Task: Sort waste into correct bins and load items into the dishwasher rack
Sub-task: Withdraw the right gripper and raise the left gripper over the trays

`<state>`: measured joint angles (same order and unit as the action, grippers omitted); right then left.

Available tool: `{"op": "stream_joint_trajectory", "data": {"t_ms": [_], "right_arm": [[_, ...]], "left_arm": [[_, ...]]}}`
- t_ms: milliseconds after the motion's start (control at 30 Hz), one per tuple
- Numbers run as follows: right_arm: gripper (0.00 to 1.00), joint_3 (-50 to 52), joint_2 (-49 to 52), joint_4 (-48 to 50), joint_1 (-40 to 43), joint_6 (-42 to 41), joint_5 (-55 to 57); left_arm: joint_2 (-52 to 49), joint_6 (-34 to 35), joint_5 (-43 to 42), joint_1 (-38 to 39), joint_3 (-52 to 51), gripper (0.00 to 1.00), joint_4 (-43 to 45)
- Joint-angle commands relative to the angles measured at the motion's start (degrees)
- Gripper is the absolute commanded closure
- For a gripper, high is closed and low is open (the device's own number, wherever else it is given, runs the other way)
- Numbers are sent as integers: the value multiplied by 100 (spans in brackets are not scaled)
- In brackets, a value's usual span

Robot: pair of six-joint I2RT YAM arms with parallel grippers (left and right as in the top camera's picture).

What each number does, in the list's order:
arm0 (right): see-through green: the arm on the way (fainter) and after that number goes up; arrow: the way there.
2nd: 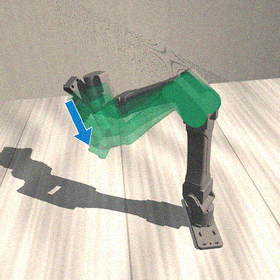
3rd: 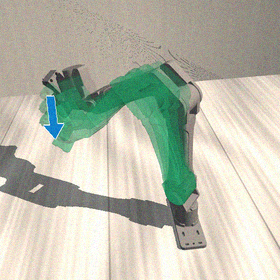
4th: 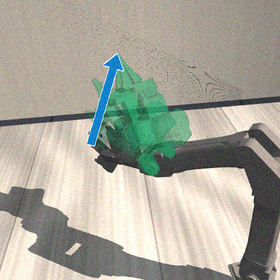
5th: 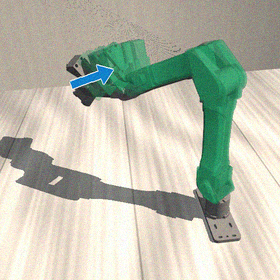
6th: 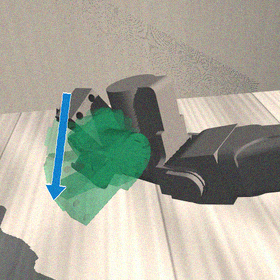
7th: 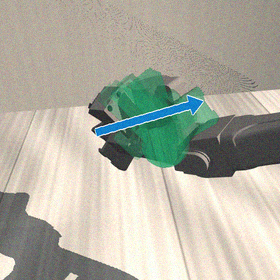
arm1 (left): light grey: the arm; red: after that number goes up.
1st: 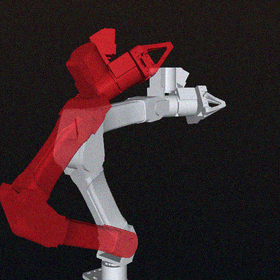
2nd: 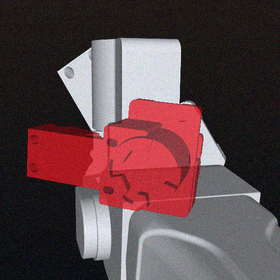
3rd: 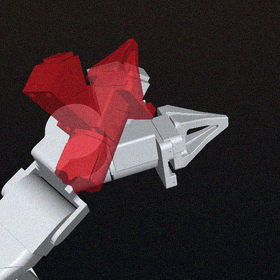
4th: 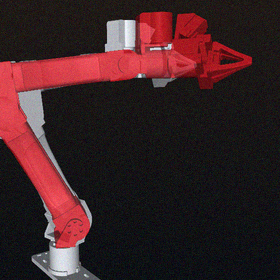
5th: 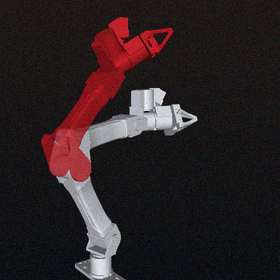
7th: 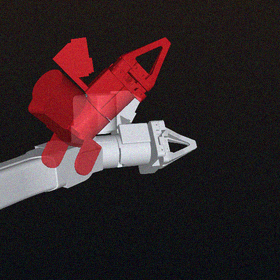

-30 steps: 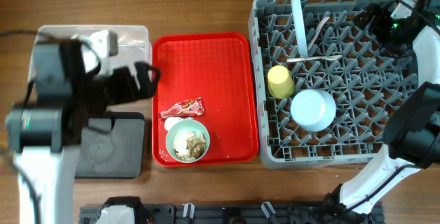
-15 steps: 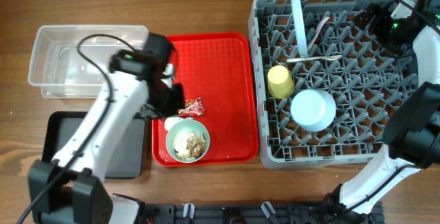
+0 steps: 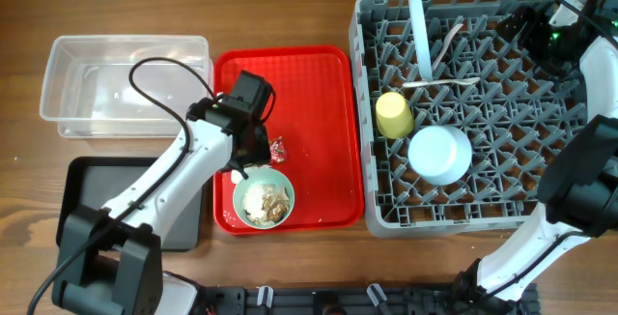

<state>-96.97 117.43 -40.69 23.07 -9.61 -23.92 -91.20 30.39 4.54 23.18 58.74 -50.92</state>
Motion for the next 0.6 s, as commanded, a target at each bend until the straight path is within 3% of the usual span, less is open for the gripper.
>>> {"op": "stream_joint_trajectory", "data": {"t_ms": [0,233,333,467,567], "right_arm": [[0,2,55,13,-2,2,17],[0,2,55,13,-2,0,15],[0,2,55,15,-2,0,15],[0,2,55,15,-2,0,15],[0,2,55,15,-2,2,17]], "left_arm": [[-55,186,138,-31,-315,48,205],[-83,188,138,-31,-785,50,898],[-85,186,138,-31,-807,62,960],[-85,181,138,-31,-807,96,1207],[-85,181,138,-35,-800,96,1617]]}}
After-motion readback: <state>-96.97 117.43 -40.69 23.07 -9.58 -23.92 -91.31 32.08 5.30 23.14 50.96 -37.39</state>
